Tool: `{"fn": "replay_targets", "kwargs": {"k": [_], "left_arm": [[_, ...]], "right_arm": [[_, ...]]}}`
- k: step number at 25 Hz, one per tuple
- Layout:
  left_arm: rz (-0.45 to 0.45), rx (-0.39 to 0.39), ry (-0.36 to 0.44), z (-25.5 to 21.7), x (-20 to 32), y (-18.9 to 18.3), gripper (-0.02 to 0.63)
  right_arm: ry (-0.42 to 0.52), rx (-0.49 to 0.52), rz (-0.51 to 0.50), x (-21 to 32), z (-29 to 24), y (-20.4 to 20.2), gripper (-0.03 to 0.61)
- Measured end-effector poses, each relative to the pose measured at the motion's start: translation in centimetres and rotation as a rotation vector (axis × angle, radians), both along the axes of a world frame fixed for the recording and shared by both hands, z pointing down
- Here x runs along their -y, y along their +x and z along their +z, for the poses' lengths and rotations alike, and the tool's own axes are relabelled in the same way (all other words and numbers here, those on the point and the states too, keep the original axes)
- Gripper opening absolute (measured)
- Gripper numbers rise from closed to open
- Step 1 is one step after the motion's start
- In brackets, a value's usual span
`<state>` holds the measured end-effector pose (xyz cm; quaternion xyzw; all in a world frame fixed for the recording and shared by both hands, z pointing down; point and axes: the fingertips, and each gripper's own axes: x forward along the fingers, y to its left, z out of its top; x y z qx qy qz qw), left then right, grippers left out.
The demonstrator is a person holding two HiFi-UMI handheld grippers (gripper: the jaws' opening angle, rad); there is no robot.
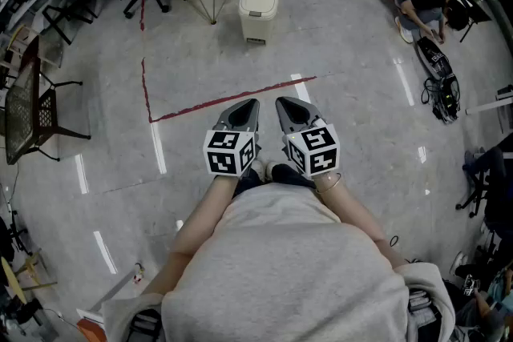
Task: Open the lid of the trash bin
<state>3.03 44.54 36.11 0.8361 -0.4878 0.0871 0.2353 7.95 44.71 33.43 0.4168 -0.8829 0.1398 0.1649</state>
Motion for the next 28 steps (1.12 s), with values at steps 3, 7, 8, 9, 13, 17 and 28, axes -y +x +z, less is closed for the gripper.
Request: {"fn": "replay_targets", "kwargs": {"k": [3, 7, 8, 9, 13, 17, 28], "left_arm": [[0.004, 0.001, 0.002, 0.2, 0.3, 0.1, 0.009], [0.014, -0.013, -0.018, 0.8, -0.2, -0.1, 0.009], [0.016, -0.011, -0.022, 0.9, -0.2, -0.2, 0.009], [0.017, -0.009, -0.023, 0.9, -0.2, -0.3, 0.009], [0.021, -0.01, -0.015, 0.6, 0.1, -0.7, 0.009], [0.042, -0.005, -0.015, 0.7, -0.1, -0.9, 0.009], [0.081, -0.006, -0.01, 0.9, -0.8, -2.1, 0.009]], "right_arm": [[-0.005, -0.004, 0.018, 0.3, 0.1, 0.5, 0.008], [0.003, -0.007, 0.029, 0.4, 0.0, 0.3, 0.008], [0.005, -0.009, 0.027, 0.4, -0.1, 0.2, 0.008], [0.005, -0.01, 0.025, 0.4, -0.1, 0.0, 0.008], [0.003, -0.013, 0.013, 0.3, 0.0, -0.9, 0.008], [0.006, -0.016, 0.006, 0.1, 0.0, -1.6, 0.008], [-0.014, 0.065, 0.07, -0.2, 0.0, -2.0, 0.008]]}}
